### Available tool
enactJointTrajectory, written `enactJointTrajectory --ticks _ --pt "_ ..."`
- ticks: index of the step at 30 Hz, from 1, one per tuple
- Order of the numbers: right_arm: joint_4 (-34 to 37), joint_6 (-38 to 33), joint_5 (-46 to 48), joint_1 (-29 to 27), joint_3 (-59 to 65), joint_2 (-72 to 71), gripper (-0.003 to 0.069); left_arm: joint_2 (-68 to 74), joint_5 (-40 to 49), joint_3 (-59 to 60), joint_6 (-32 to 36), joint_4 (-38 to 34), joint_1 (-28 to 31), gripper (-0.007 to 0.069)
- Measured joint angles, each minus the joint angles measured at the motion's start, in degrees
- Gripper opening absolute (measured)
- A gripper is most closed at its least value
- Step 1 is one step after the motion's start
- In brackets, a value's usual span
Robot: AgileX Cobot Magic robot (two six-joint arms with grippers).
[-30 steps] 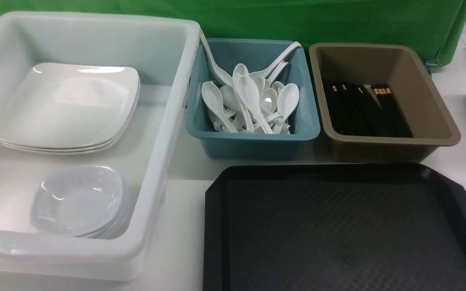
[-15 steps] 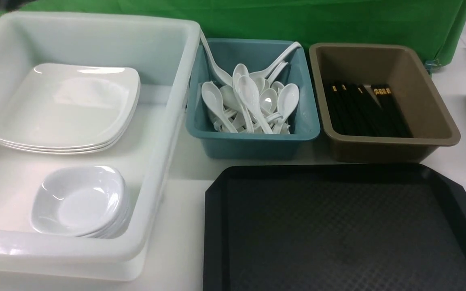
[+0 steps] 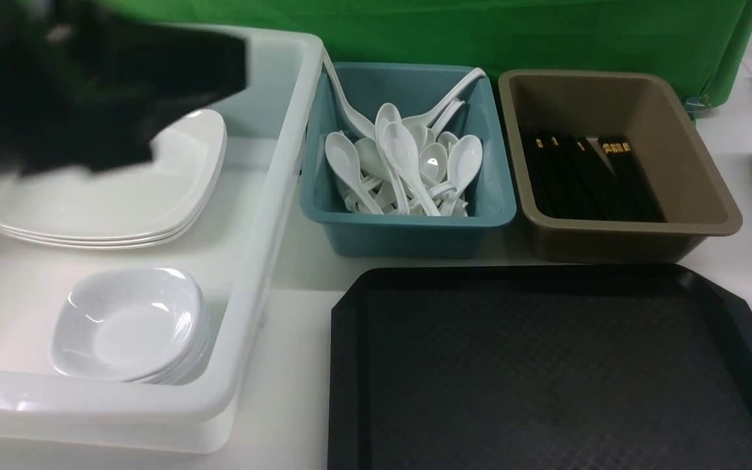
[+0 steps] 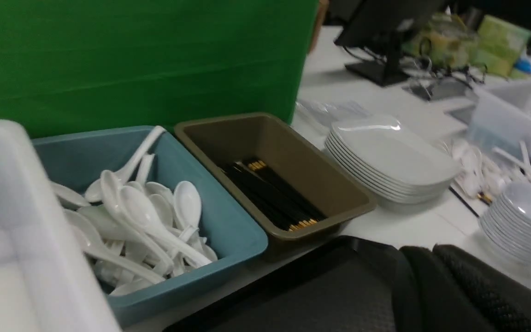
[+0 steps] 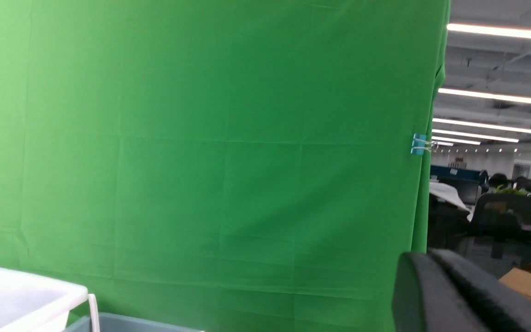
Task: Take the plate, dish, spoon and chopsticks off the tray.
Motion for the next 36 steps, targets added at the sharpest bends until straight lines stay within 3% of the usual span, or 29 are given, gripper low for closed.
enactJointTrajectory --ticks 6,11,30,36 --pt "0.0 0.0 -0.1 0.0 0.5 0.0 0.0081 -14.2 -11.2 18.6 -1.7 0.3 0.0 0.0000" --pt "0.0 0.0 -0.1 0.0 0.5 0.0 0.0104 -21.6 -18.4 27.0 -3.0 0.3 0.0 0.0003" --pt "0.0 0.0 -0.1 0.0 0.5 0.0 0.0151 -23.3 -19.1 28.8 -3.2 0.8 0.0 0.0009" --pt "0.0 0.0 -0.1 0.0 0.5 0.0 0.0162 -23.3 -19.1 28.8 -1.8 5.5 0.0 0.0009"
